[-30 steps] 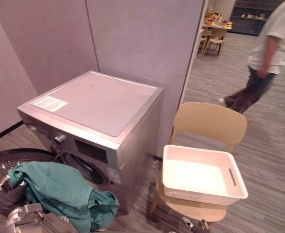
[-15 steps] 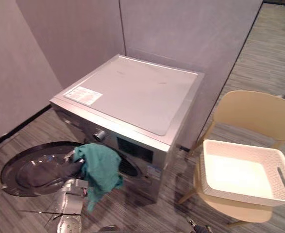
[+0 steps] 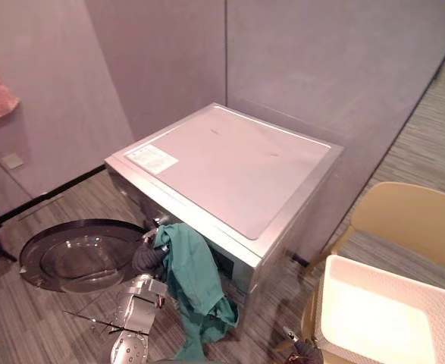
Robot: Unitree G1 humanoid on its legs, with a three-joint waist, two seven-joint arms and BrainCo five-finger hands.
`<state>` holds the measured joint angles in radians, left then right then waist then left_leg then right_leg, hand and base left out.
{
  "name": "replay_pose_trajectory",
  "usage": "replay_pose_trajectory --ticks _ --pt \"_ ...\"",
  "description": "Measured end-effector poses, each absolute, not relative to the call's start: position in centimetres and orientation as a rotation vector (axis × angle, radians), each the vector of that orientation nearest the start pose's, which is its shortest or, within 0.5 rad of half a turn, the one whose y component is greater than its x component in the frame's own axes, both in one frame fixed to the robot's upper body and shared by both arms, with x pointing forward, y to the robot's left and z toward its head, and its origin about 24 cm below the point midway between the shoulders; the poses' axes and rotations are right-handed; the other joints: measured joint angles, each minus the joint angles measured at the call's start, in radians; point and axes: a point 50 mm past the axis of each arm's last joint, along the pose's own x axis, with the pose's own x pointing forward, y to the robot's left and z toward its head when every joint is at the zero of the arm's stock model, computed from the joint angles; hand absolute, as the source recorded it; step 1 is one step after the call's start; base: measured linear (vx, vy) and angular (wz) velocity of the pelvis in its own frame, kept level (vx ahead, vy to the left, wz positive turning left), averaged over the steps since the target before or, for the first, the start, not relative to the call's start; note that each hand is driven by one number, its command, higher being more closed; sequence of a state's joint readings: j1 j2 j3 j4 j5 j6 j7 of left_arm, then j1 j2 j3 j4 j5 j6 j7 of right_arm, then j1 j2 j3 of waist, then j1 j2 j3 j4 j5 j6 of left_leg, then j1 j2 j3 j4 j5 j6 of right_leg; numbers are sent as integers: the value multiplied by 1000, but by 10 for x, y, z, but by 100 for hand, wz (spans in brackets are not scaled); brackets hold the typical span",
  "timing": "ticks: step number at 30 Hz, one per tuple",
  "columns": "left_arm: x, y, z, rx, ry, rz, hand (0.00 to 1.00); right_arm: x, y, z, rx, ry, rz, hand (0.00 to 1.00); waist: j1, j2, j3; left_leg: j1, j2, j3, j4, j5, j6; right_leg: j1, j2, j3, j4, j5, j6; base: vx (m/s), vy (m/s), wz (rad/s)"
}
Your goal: Pick up the laundry basket with both hands and put the clothes into the washing machine.
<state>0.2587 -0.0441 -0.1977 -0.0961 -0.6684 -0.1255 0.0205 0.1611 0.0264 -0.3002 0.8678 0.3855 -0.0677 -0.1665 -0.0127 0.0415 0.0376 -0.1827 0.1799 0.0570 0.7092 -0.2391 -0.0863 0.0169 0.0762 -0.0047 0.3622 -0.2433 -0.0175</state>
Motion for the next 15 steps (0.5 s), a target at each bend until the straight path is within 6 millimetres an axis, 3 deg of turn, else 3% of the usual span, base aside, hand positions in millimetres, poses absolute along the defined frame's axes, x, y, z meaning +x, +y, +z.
replay_pose_trajectory --ticks 3,5,6,7,9,10,11,12,13,14,15 --pt "201 115 23 -750 54 -12 100 95 -202 -149 407 907 -685 0 6 10 2 -5 24 70 23 17 41 12 -11 -7 19 -12 -10 -21 50 46" --pt "202 118 25 -743 38 -15 100 103 -190 -149 441 902 -666 0 3 -31 8 -42 5 86 31 9 75 1 -60 -27 -6 -16 -12 -65 146 36" --pt "202 116 25 -746 40 -22 100 103 -187 -149 448 904 -663 0 2 -49 9 -75 44 98 8 -22 118 -23 -77 -37 1 -12 -5 -85 160 44" --pt "202 114 23 -754 52 -24 100 104 -185 -150 449 908 -661 0 8 -70 18 -87 87 84 -65 -19 114 -43 -101 -40 17 -20 8 -51 139 33" --pt "201 110 16 -758 89 -23 100 99 -187 -153 437 936 -667 0 8 -95 29 -99 99 9 -176 7 77 -60 -157 -37 56 -62 43 5 208 33" --pt "200 107 12 -762 112 -23 100 95 -189 -155 426 959 -673 0 2 -95 28 -103 99 -17 -204 16 65 -61 -175 -36 64 -73 58 76 380 39" --pt "198 101 3 -762 163 -28 100 86 -196 -160 392 1013 -696 0 -3 -85 25 -101 99 -66 -277 35 35 -57 -211 -12 75 -98 98 108 430 21" --pt "198 100 0 -761 175 -28 100 83 -199 -161 380 1025 -704 0 -3 -78 25 -101 98 -82 -301 42 23 -55 -222 1 75 -106 112 228 667 1" --pt "197 98 -3 -765 191 -24 100 77 -207 -161 356 1044 -721 0 -1 -53 13 -99 98 -107 -345 56 5 -55 -237 39 72 -120 148 244 632 -24" --pt "197 99 -5 -758 199 -23 100 75 -214 -162 337 1056 -734 0 0 -36 3 -102 88 -104 -322 122 -122 -56 -260 76 64 -124 198 309 783 -46" --pt "197 107 -8 -735 204 -4 100 73 -207 -164 352 1081 -731 0 3 -73 -6 -114 47 -65 -261 77 -92 -52 -306 119 34 -105 218 221 516 -50"
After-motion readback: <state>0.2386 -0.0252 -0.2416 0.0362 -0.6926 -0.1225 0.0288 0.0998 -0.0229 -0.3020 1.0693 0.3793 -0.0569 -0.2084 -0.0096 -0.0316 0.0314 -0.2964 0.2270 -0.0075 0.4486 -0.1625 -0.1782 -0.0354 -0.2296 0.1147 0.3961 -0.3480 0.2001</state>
